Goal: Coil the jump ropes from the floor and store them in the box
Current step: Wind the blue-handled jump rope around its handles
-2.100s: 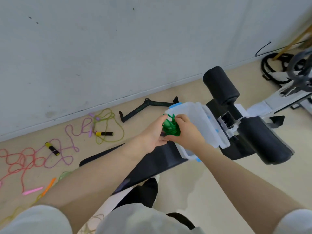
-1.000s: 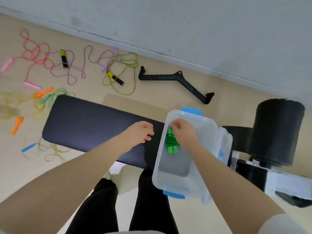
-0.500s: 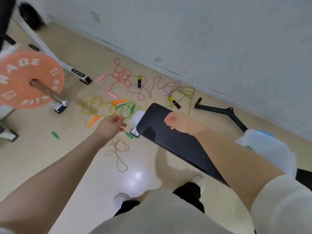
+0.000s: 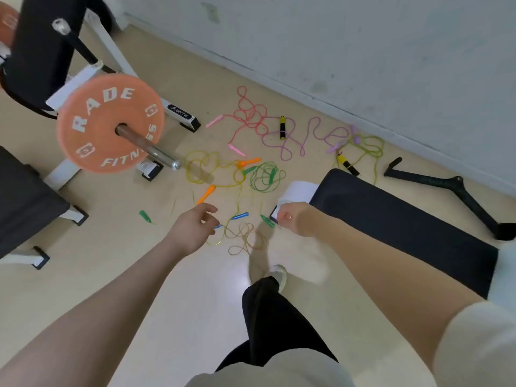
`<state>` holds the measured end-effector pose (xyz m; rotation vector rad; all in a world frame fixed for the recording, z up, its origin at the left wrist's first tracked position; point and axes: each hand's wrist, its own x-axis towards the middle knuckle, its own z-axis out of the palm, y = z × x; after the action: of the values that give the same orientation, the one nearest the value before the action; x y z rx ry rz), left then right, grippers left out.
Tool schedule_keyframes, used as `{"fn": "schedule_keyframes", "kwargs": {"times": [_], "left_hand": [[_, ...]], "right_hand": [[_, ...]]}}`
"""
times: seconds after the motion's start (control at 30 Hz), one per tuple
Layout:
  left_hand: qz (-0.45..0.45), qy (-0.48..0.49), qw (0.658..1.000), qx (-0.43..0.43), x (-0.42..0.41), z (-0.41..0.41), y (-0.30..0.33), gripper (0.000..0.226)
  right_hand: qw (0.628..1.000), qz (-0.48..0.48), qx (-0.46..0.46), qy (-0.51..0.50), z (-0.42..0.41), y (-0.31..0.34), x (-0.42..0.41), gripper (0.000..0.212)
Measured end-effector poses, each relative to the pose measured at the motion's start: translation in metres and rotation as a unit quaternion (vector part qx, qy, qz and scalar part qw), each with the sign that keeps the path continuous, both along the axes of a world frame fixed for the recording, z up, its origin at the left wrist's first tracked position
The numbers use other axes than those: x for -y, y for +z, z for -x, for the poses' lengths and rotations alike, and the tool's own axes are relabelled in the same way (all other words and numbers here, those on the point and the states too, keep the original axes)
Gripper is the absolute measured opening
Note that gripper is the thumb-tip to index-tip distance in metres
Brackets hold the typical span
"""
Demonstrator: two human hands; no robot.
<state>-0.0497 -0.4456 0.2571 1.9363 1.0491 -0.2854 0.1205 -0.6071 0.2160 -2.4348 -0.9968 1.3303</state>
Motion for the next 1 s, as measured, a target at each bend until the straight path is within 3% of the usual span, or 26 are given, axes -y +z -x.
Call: {"fn": "schedule_keyframes", "kwargs": {"times": [0.13,0.27,0.4,0.63,0.83,1.0], "left_hand": [[-0.014,-0.030,0.999,-0.015,-0.047,-0.010,-0.043,0.018],[-0.006,-0.056,0.997,-0.056,-0.089,-0.017,-0.112,0.021],[-0.008,-0.052,0.995,-0.081,-0.128,-0.021,-0.200,0.029],[-0.044,-0.130,0.981,-0.134,-0.194,-0.028,-0.396,0.034],[-0.100,-0.261,0.943,-0.179,-0.240,-0.025,-0.595,0.035],[-0.170,-0.327,0.902,-0.223,-0.250,-0.014,-0.701,0.039]], "right_hand": [[0.999,0.005,0.000,-0.033,-0.013,-0.048,-0.045,0.023],[0.999,0.034,-0.012,-0.029,-0.015,-0.113,-0.091,0.034],[0.997,0.060,-0.018,-0.039,-0.019,-0.191,-0.126,0.017],[0.992,0.082,-0.033,-0.087,-0.011,-0.364,-0.178,0.036],[0.990,0.073,0.034,-0.111,0.014,-0.561,-0.228,0.038],[0.988,0.071,0.138,-0.027,0.020,-0.659,-0.256,0.050]]}}
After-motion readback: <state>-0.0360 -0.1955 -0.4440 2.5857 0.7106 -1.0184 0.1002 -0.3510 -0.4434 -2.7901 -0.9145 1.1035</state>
